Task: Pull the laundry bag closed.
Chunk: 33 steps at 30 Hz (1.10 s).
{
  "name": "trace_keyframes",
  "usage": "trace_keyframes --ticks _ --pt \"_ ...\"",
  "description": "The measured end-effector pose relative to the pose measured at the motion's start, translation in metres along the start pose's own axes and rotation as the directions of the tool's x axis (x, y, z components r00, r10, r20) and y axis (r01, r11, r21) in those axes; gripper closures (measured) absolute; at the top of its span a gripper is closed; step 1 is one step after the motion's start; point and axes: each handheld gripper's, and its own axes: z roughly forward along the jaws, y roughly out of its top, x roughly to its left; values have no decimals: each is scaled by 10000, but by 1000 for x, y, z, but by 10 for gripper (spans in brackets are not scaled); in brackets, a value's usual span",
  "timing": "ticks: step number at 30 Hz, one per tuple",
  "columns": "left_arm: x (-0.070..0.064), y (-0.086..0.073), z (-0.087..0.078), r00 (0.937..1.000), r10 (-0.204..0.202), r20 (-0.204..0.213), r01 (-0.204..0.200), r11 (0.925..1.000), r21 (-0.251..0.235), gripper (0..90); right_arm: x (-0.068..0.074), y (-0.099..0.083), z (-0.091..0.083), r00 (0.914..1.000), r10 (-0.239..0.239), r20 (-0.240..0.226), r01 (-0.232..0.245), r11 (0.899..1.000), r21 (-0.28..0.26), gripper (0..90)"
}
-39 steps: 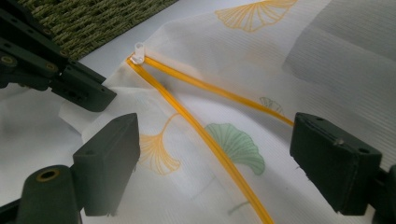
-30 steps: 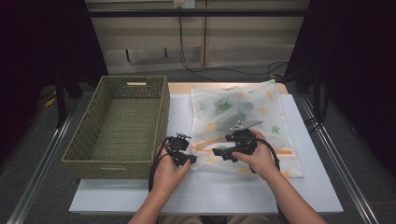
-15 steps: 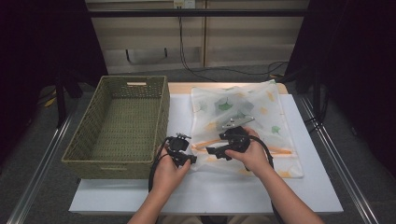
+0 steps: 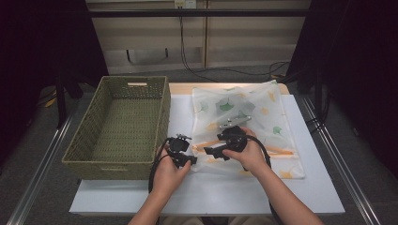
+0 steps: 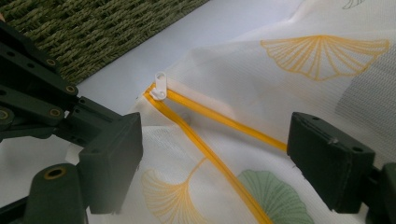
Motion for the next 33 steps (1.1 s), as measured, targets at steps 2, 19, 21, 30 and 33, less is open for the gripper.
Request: trace_keyframes --ticks 2,19,21,30,33 --pt "1 0 0 10000 18 22 -18 10000 31 883 1 1 1 10000 38 23 -38 10000 7 187" --pt "0 0 0 10000 8 76 -8 10000 -2 882 9 12 16 9983 523 -246 -525 9986 -71 298" --pt "1 0 0 10000 -5 58 5 10000 -7 882 10 13 19 9979 599 -236 -598 9982 25 333" --pt "1 0 -1 10000 18 81 -18 10000 -11 881 22 21 29 9989 415 -212 -412 9990 156 553" --pt "1 0 -2 10000 33 75 -33 10000 -61 881 24 22 33 9987 499 -132 -495 9983 304 635"
